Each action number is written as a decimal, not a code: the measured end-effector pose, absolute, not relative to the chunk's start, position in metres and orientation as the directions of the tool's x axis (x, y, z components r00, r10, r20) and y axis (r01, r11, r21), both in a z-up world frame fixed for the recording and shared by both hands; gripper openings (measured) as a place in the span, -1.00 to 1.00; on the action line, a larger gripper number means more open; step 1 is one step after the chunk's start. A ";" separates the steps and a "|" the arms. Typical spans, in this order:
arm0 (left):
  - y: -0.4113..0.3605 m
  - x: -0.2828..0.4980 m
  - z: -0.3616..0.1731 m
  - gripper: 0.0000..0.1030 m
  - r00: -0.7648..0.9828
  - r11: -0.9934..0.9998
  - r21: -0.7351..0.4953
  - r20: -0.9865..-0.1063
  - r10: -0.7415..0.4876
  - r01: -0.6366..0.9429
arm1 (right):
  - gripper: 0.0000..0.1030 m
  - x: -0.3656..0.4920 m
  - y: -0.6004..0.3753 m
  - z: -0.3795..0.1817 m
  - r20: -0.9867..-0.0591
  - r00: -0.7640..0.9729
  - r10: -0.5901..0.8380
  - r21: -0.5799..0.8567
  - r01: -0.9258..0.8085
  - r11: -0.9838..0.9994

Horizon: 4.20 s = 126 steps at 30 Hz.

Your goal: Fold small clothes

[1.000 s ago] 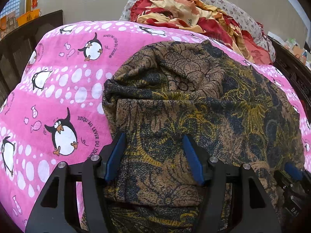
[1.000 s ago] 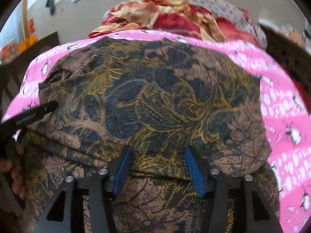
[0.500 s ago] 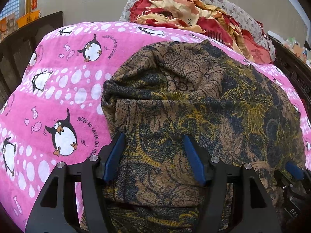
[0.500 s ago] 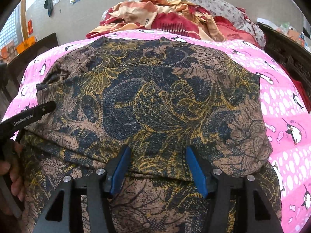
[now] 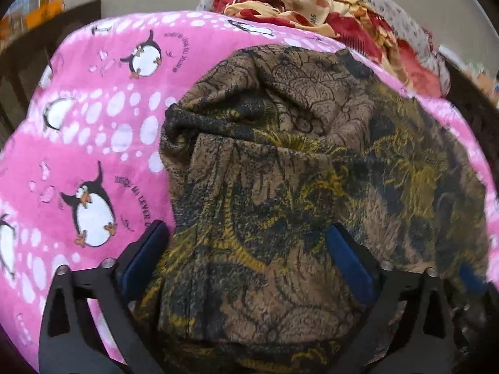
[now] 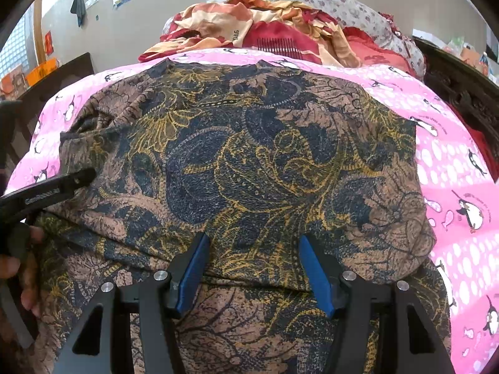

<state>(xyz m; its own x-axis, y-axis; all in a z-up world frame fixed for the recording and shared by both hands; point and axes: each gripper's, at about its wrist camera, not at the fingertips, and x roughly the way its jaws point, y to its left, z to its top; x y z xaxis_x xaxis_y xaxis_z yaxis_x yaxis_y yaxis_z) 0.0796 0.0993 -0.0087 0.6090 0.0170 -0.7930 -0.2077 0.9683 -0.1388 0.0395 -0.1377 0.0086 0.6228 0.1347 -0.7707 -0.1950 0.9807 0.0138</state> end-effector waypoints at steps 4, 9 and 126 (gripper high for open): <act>0.094 0.082 -0.009 0.99 0.598 0.968 -0.117 -0.800 0.041 -0.223 | 0.17 0.040 -0.140 0.009 -0.770 0.620 0.149 0.035 -0.193 0.980; 0.093 0.078 -0.011 0.99 0.602 0.971 -0.098 -0.796 0.056 -0.220 | 0.84 0.044 -0.146 0.008 -0.757 0.583 0.296 0.179 -0.250 0.952; 0.187 -0.286 0.140 -0.93 0.590 0.678 -0.652 -0.413 -0.694 0.341 | -0.92 -0.280 -0.398 0.186 -0.152 0.559 0.815 0.563 -0.629 0.536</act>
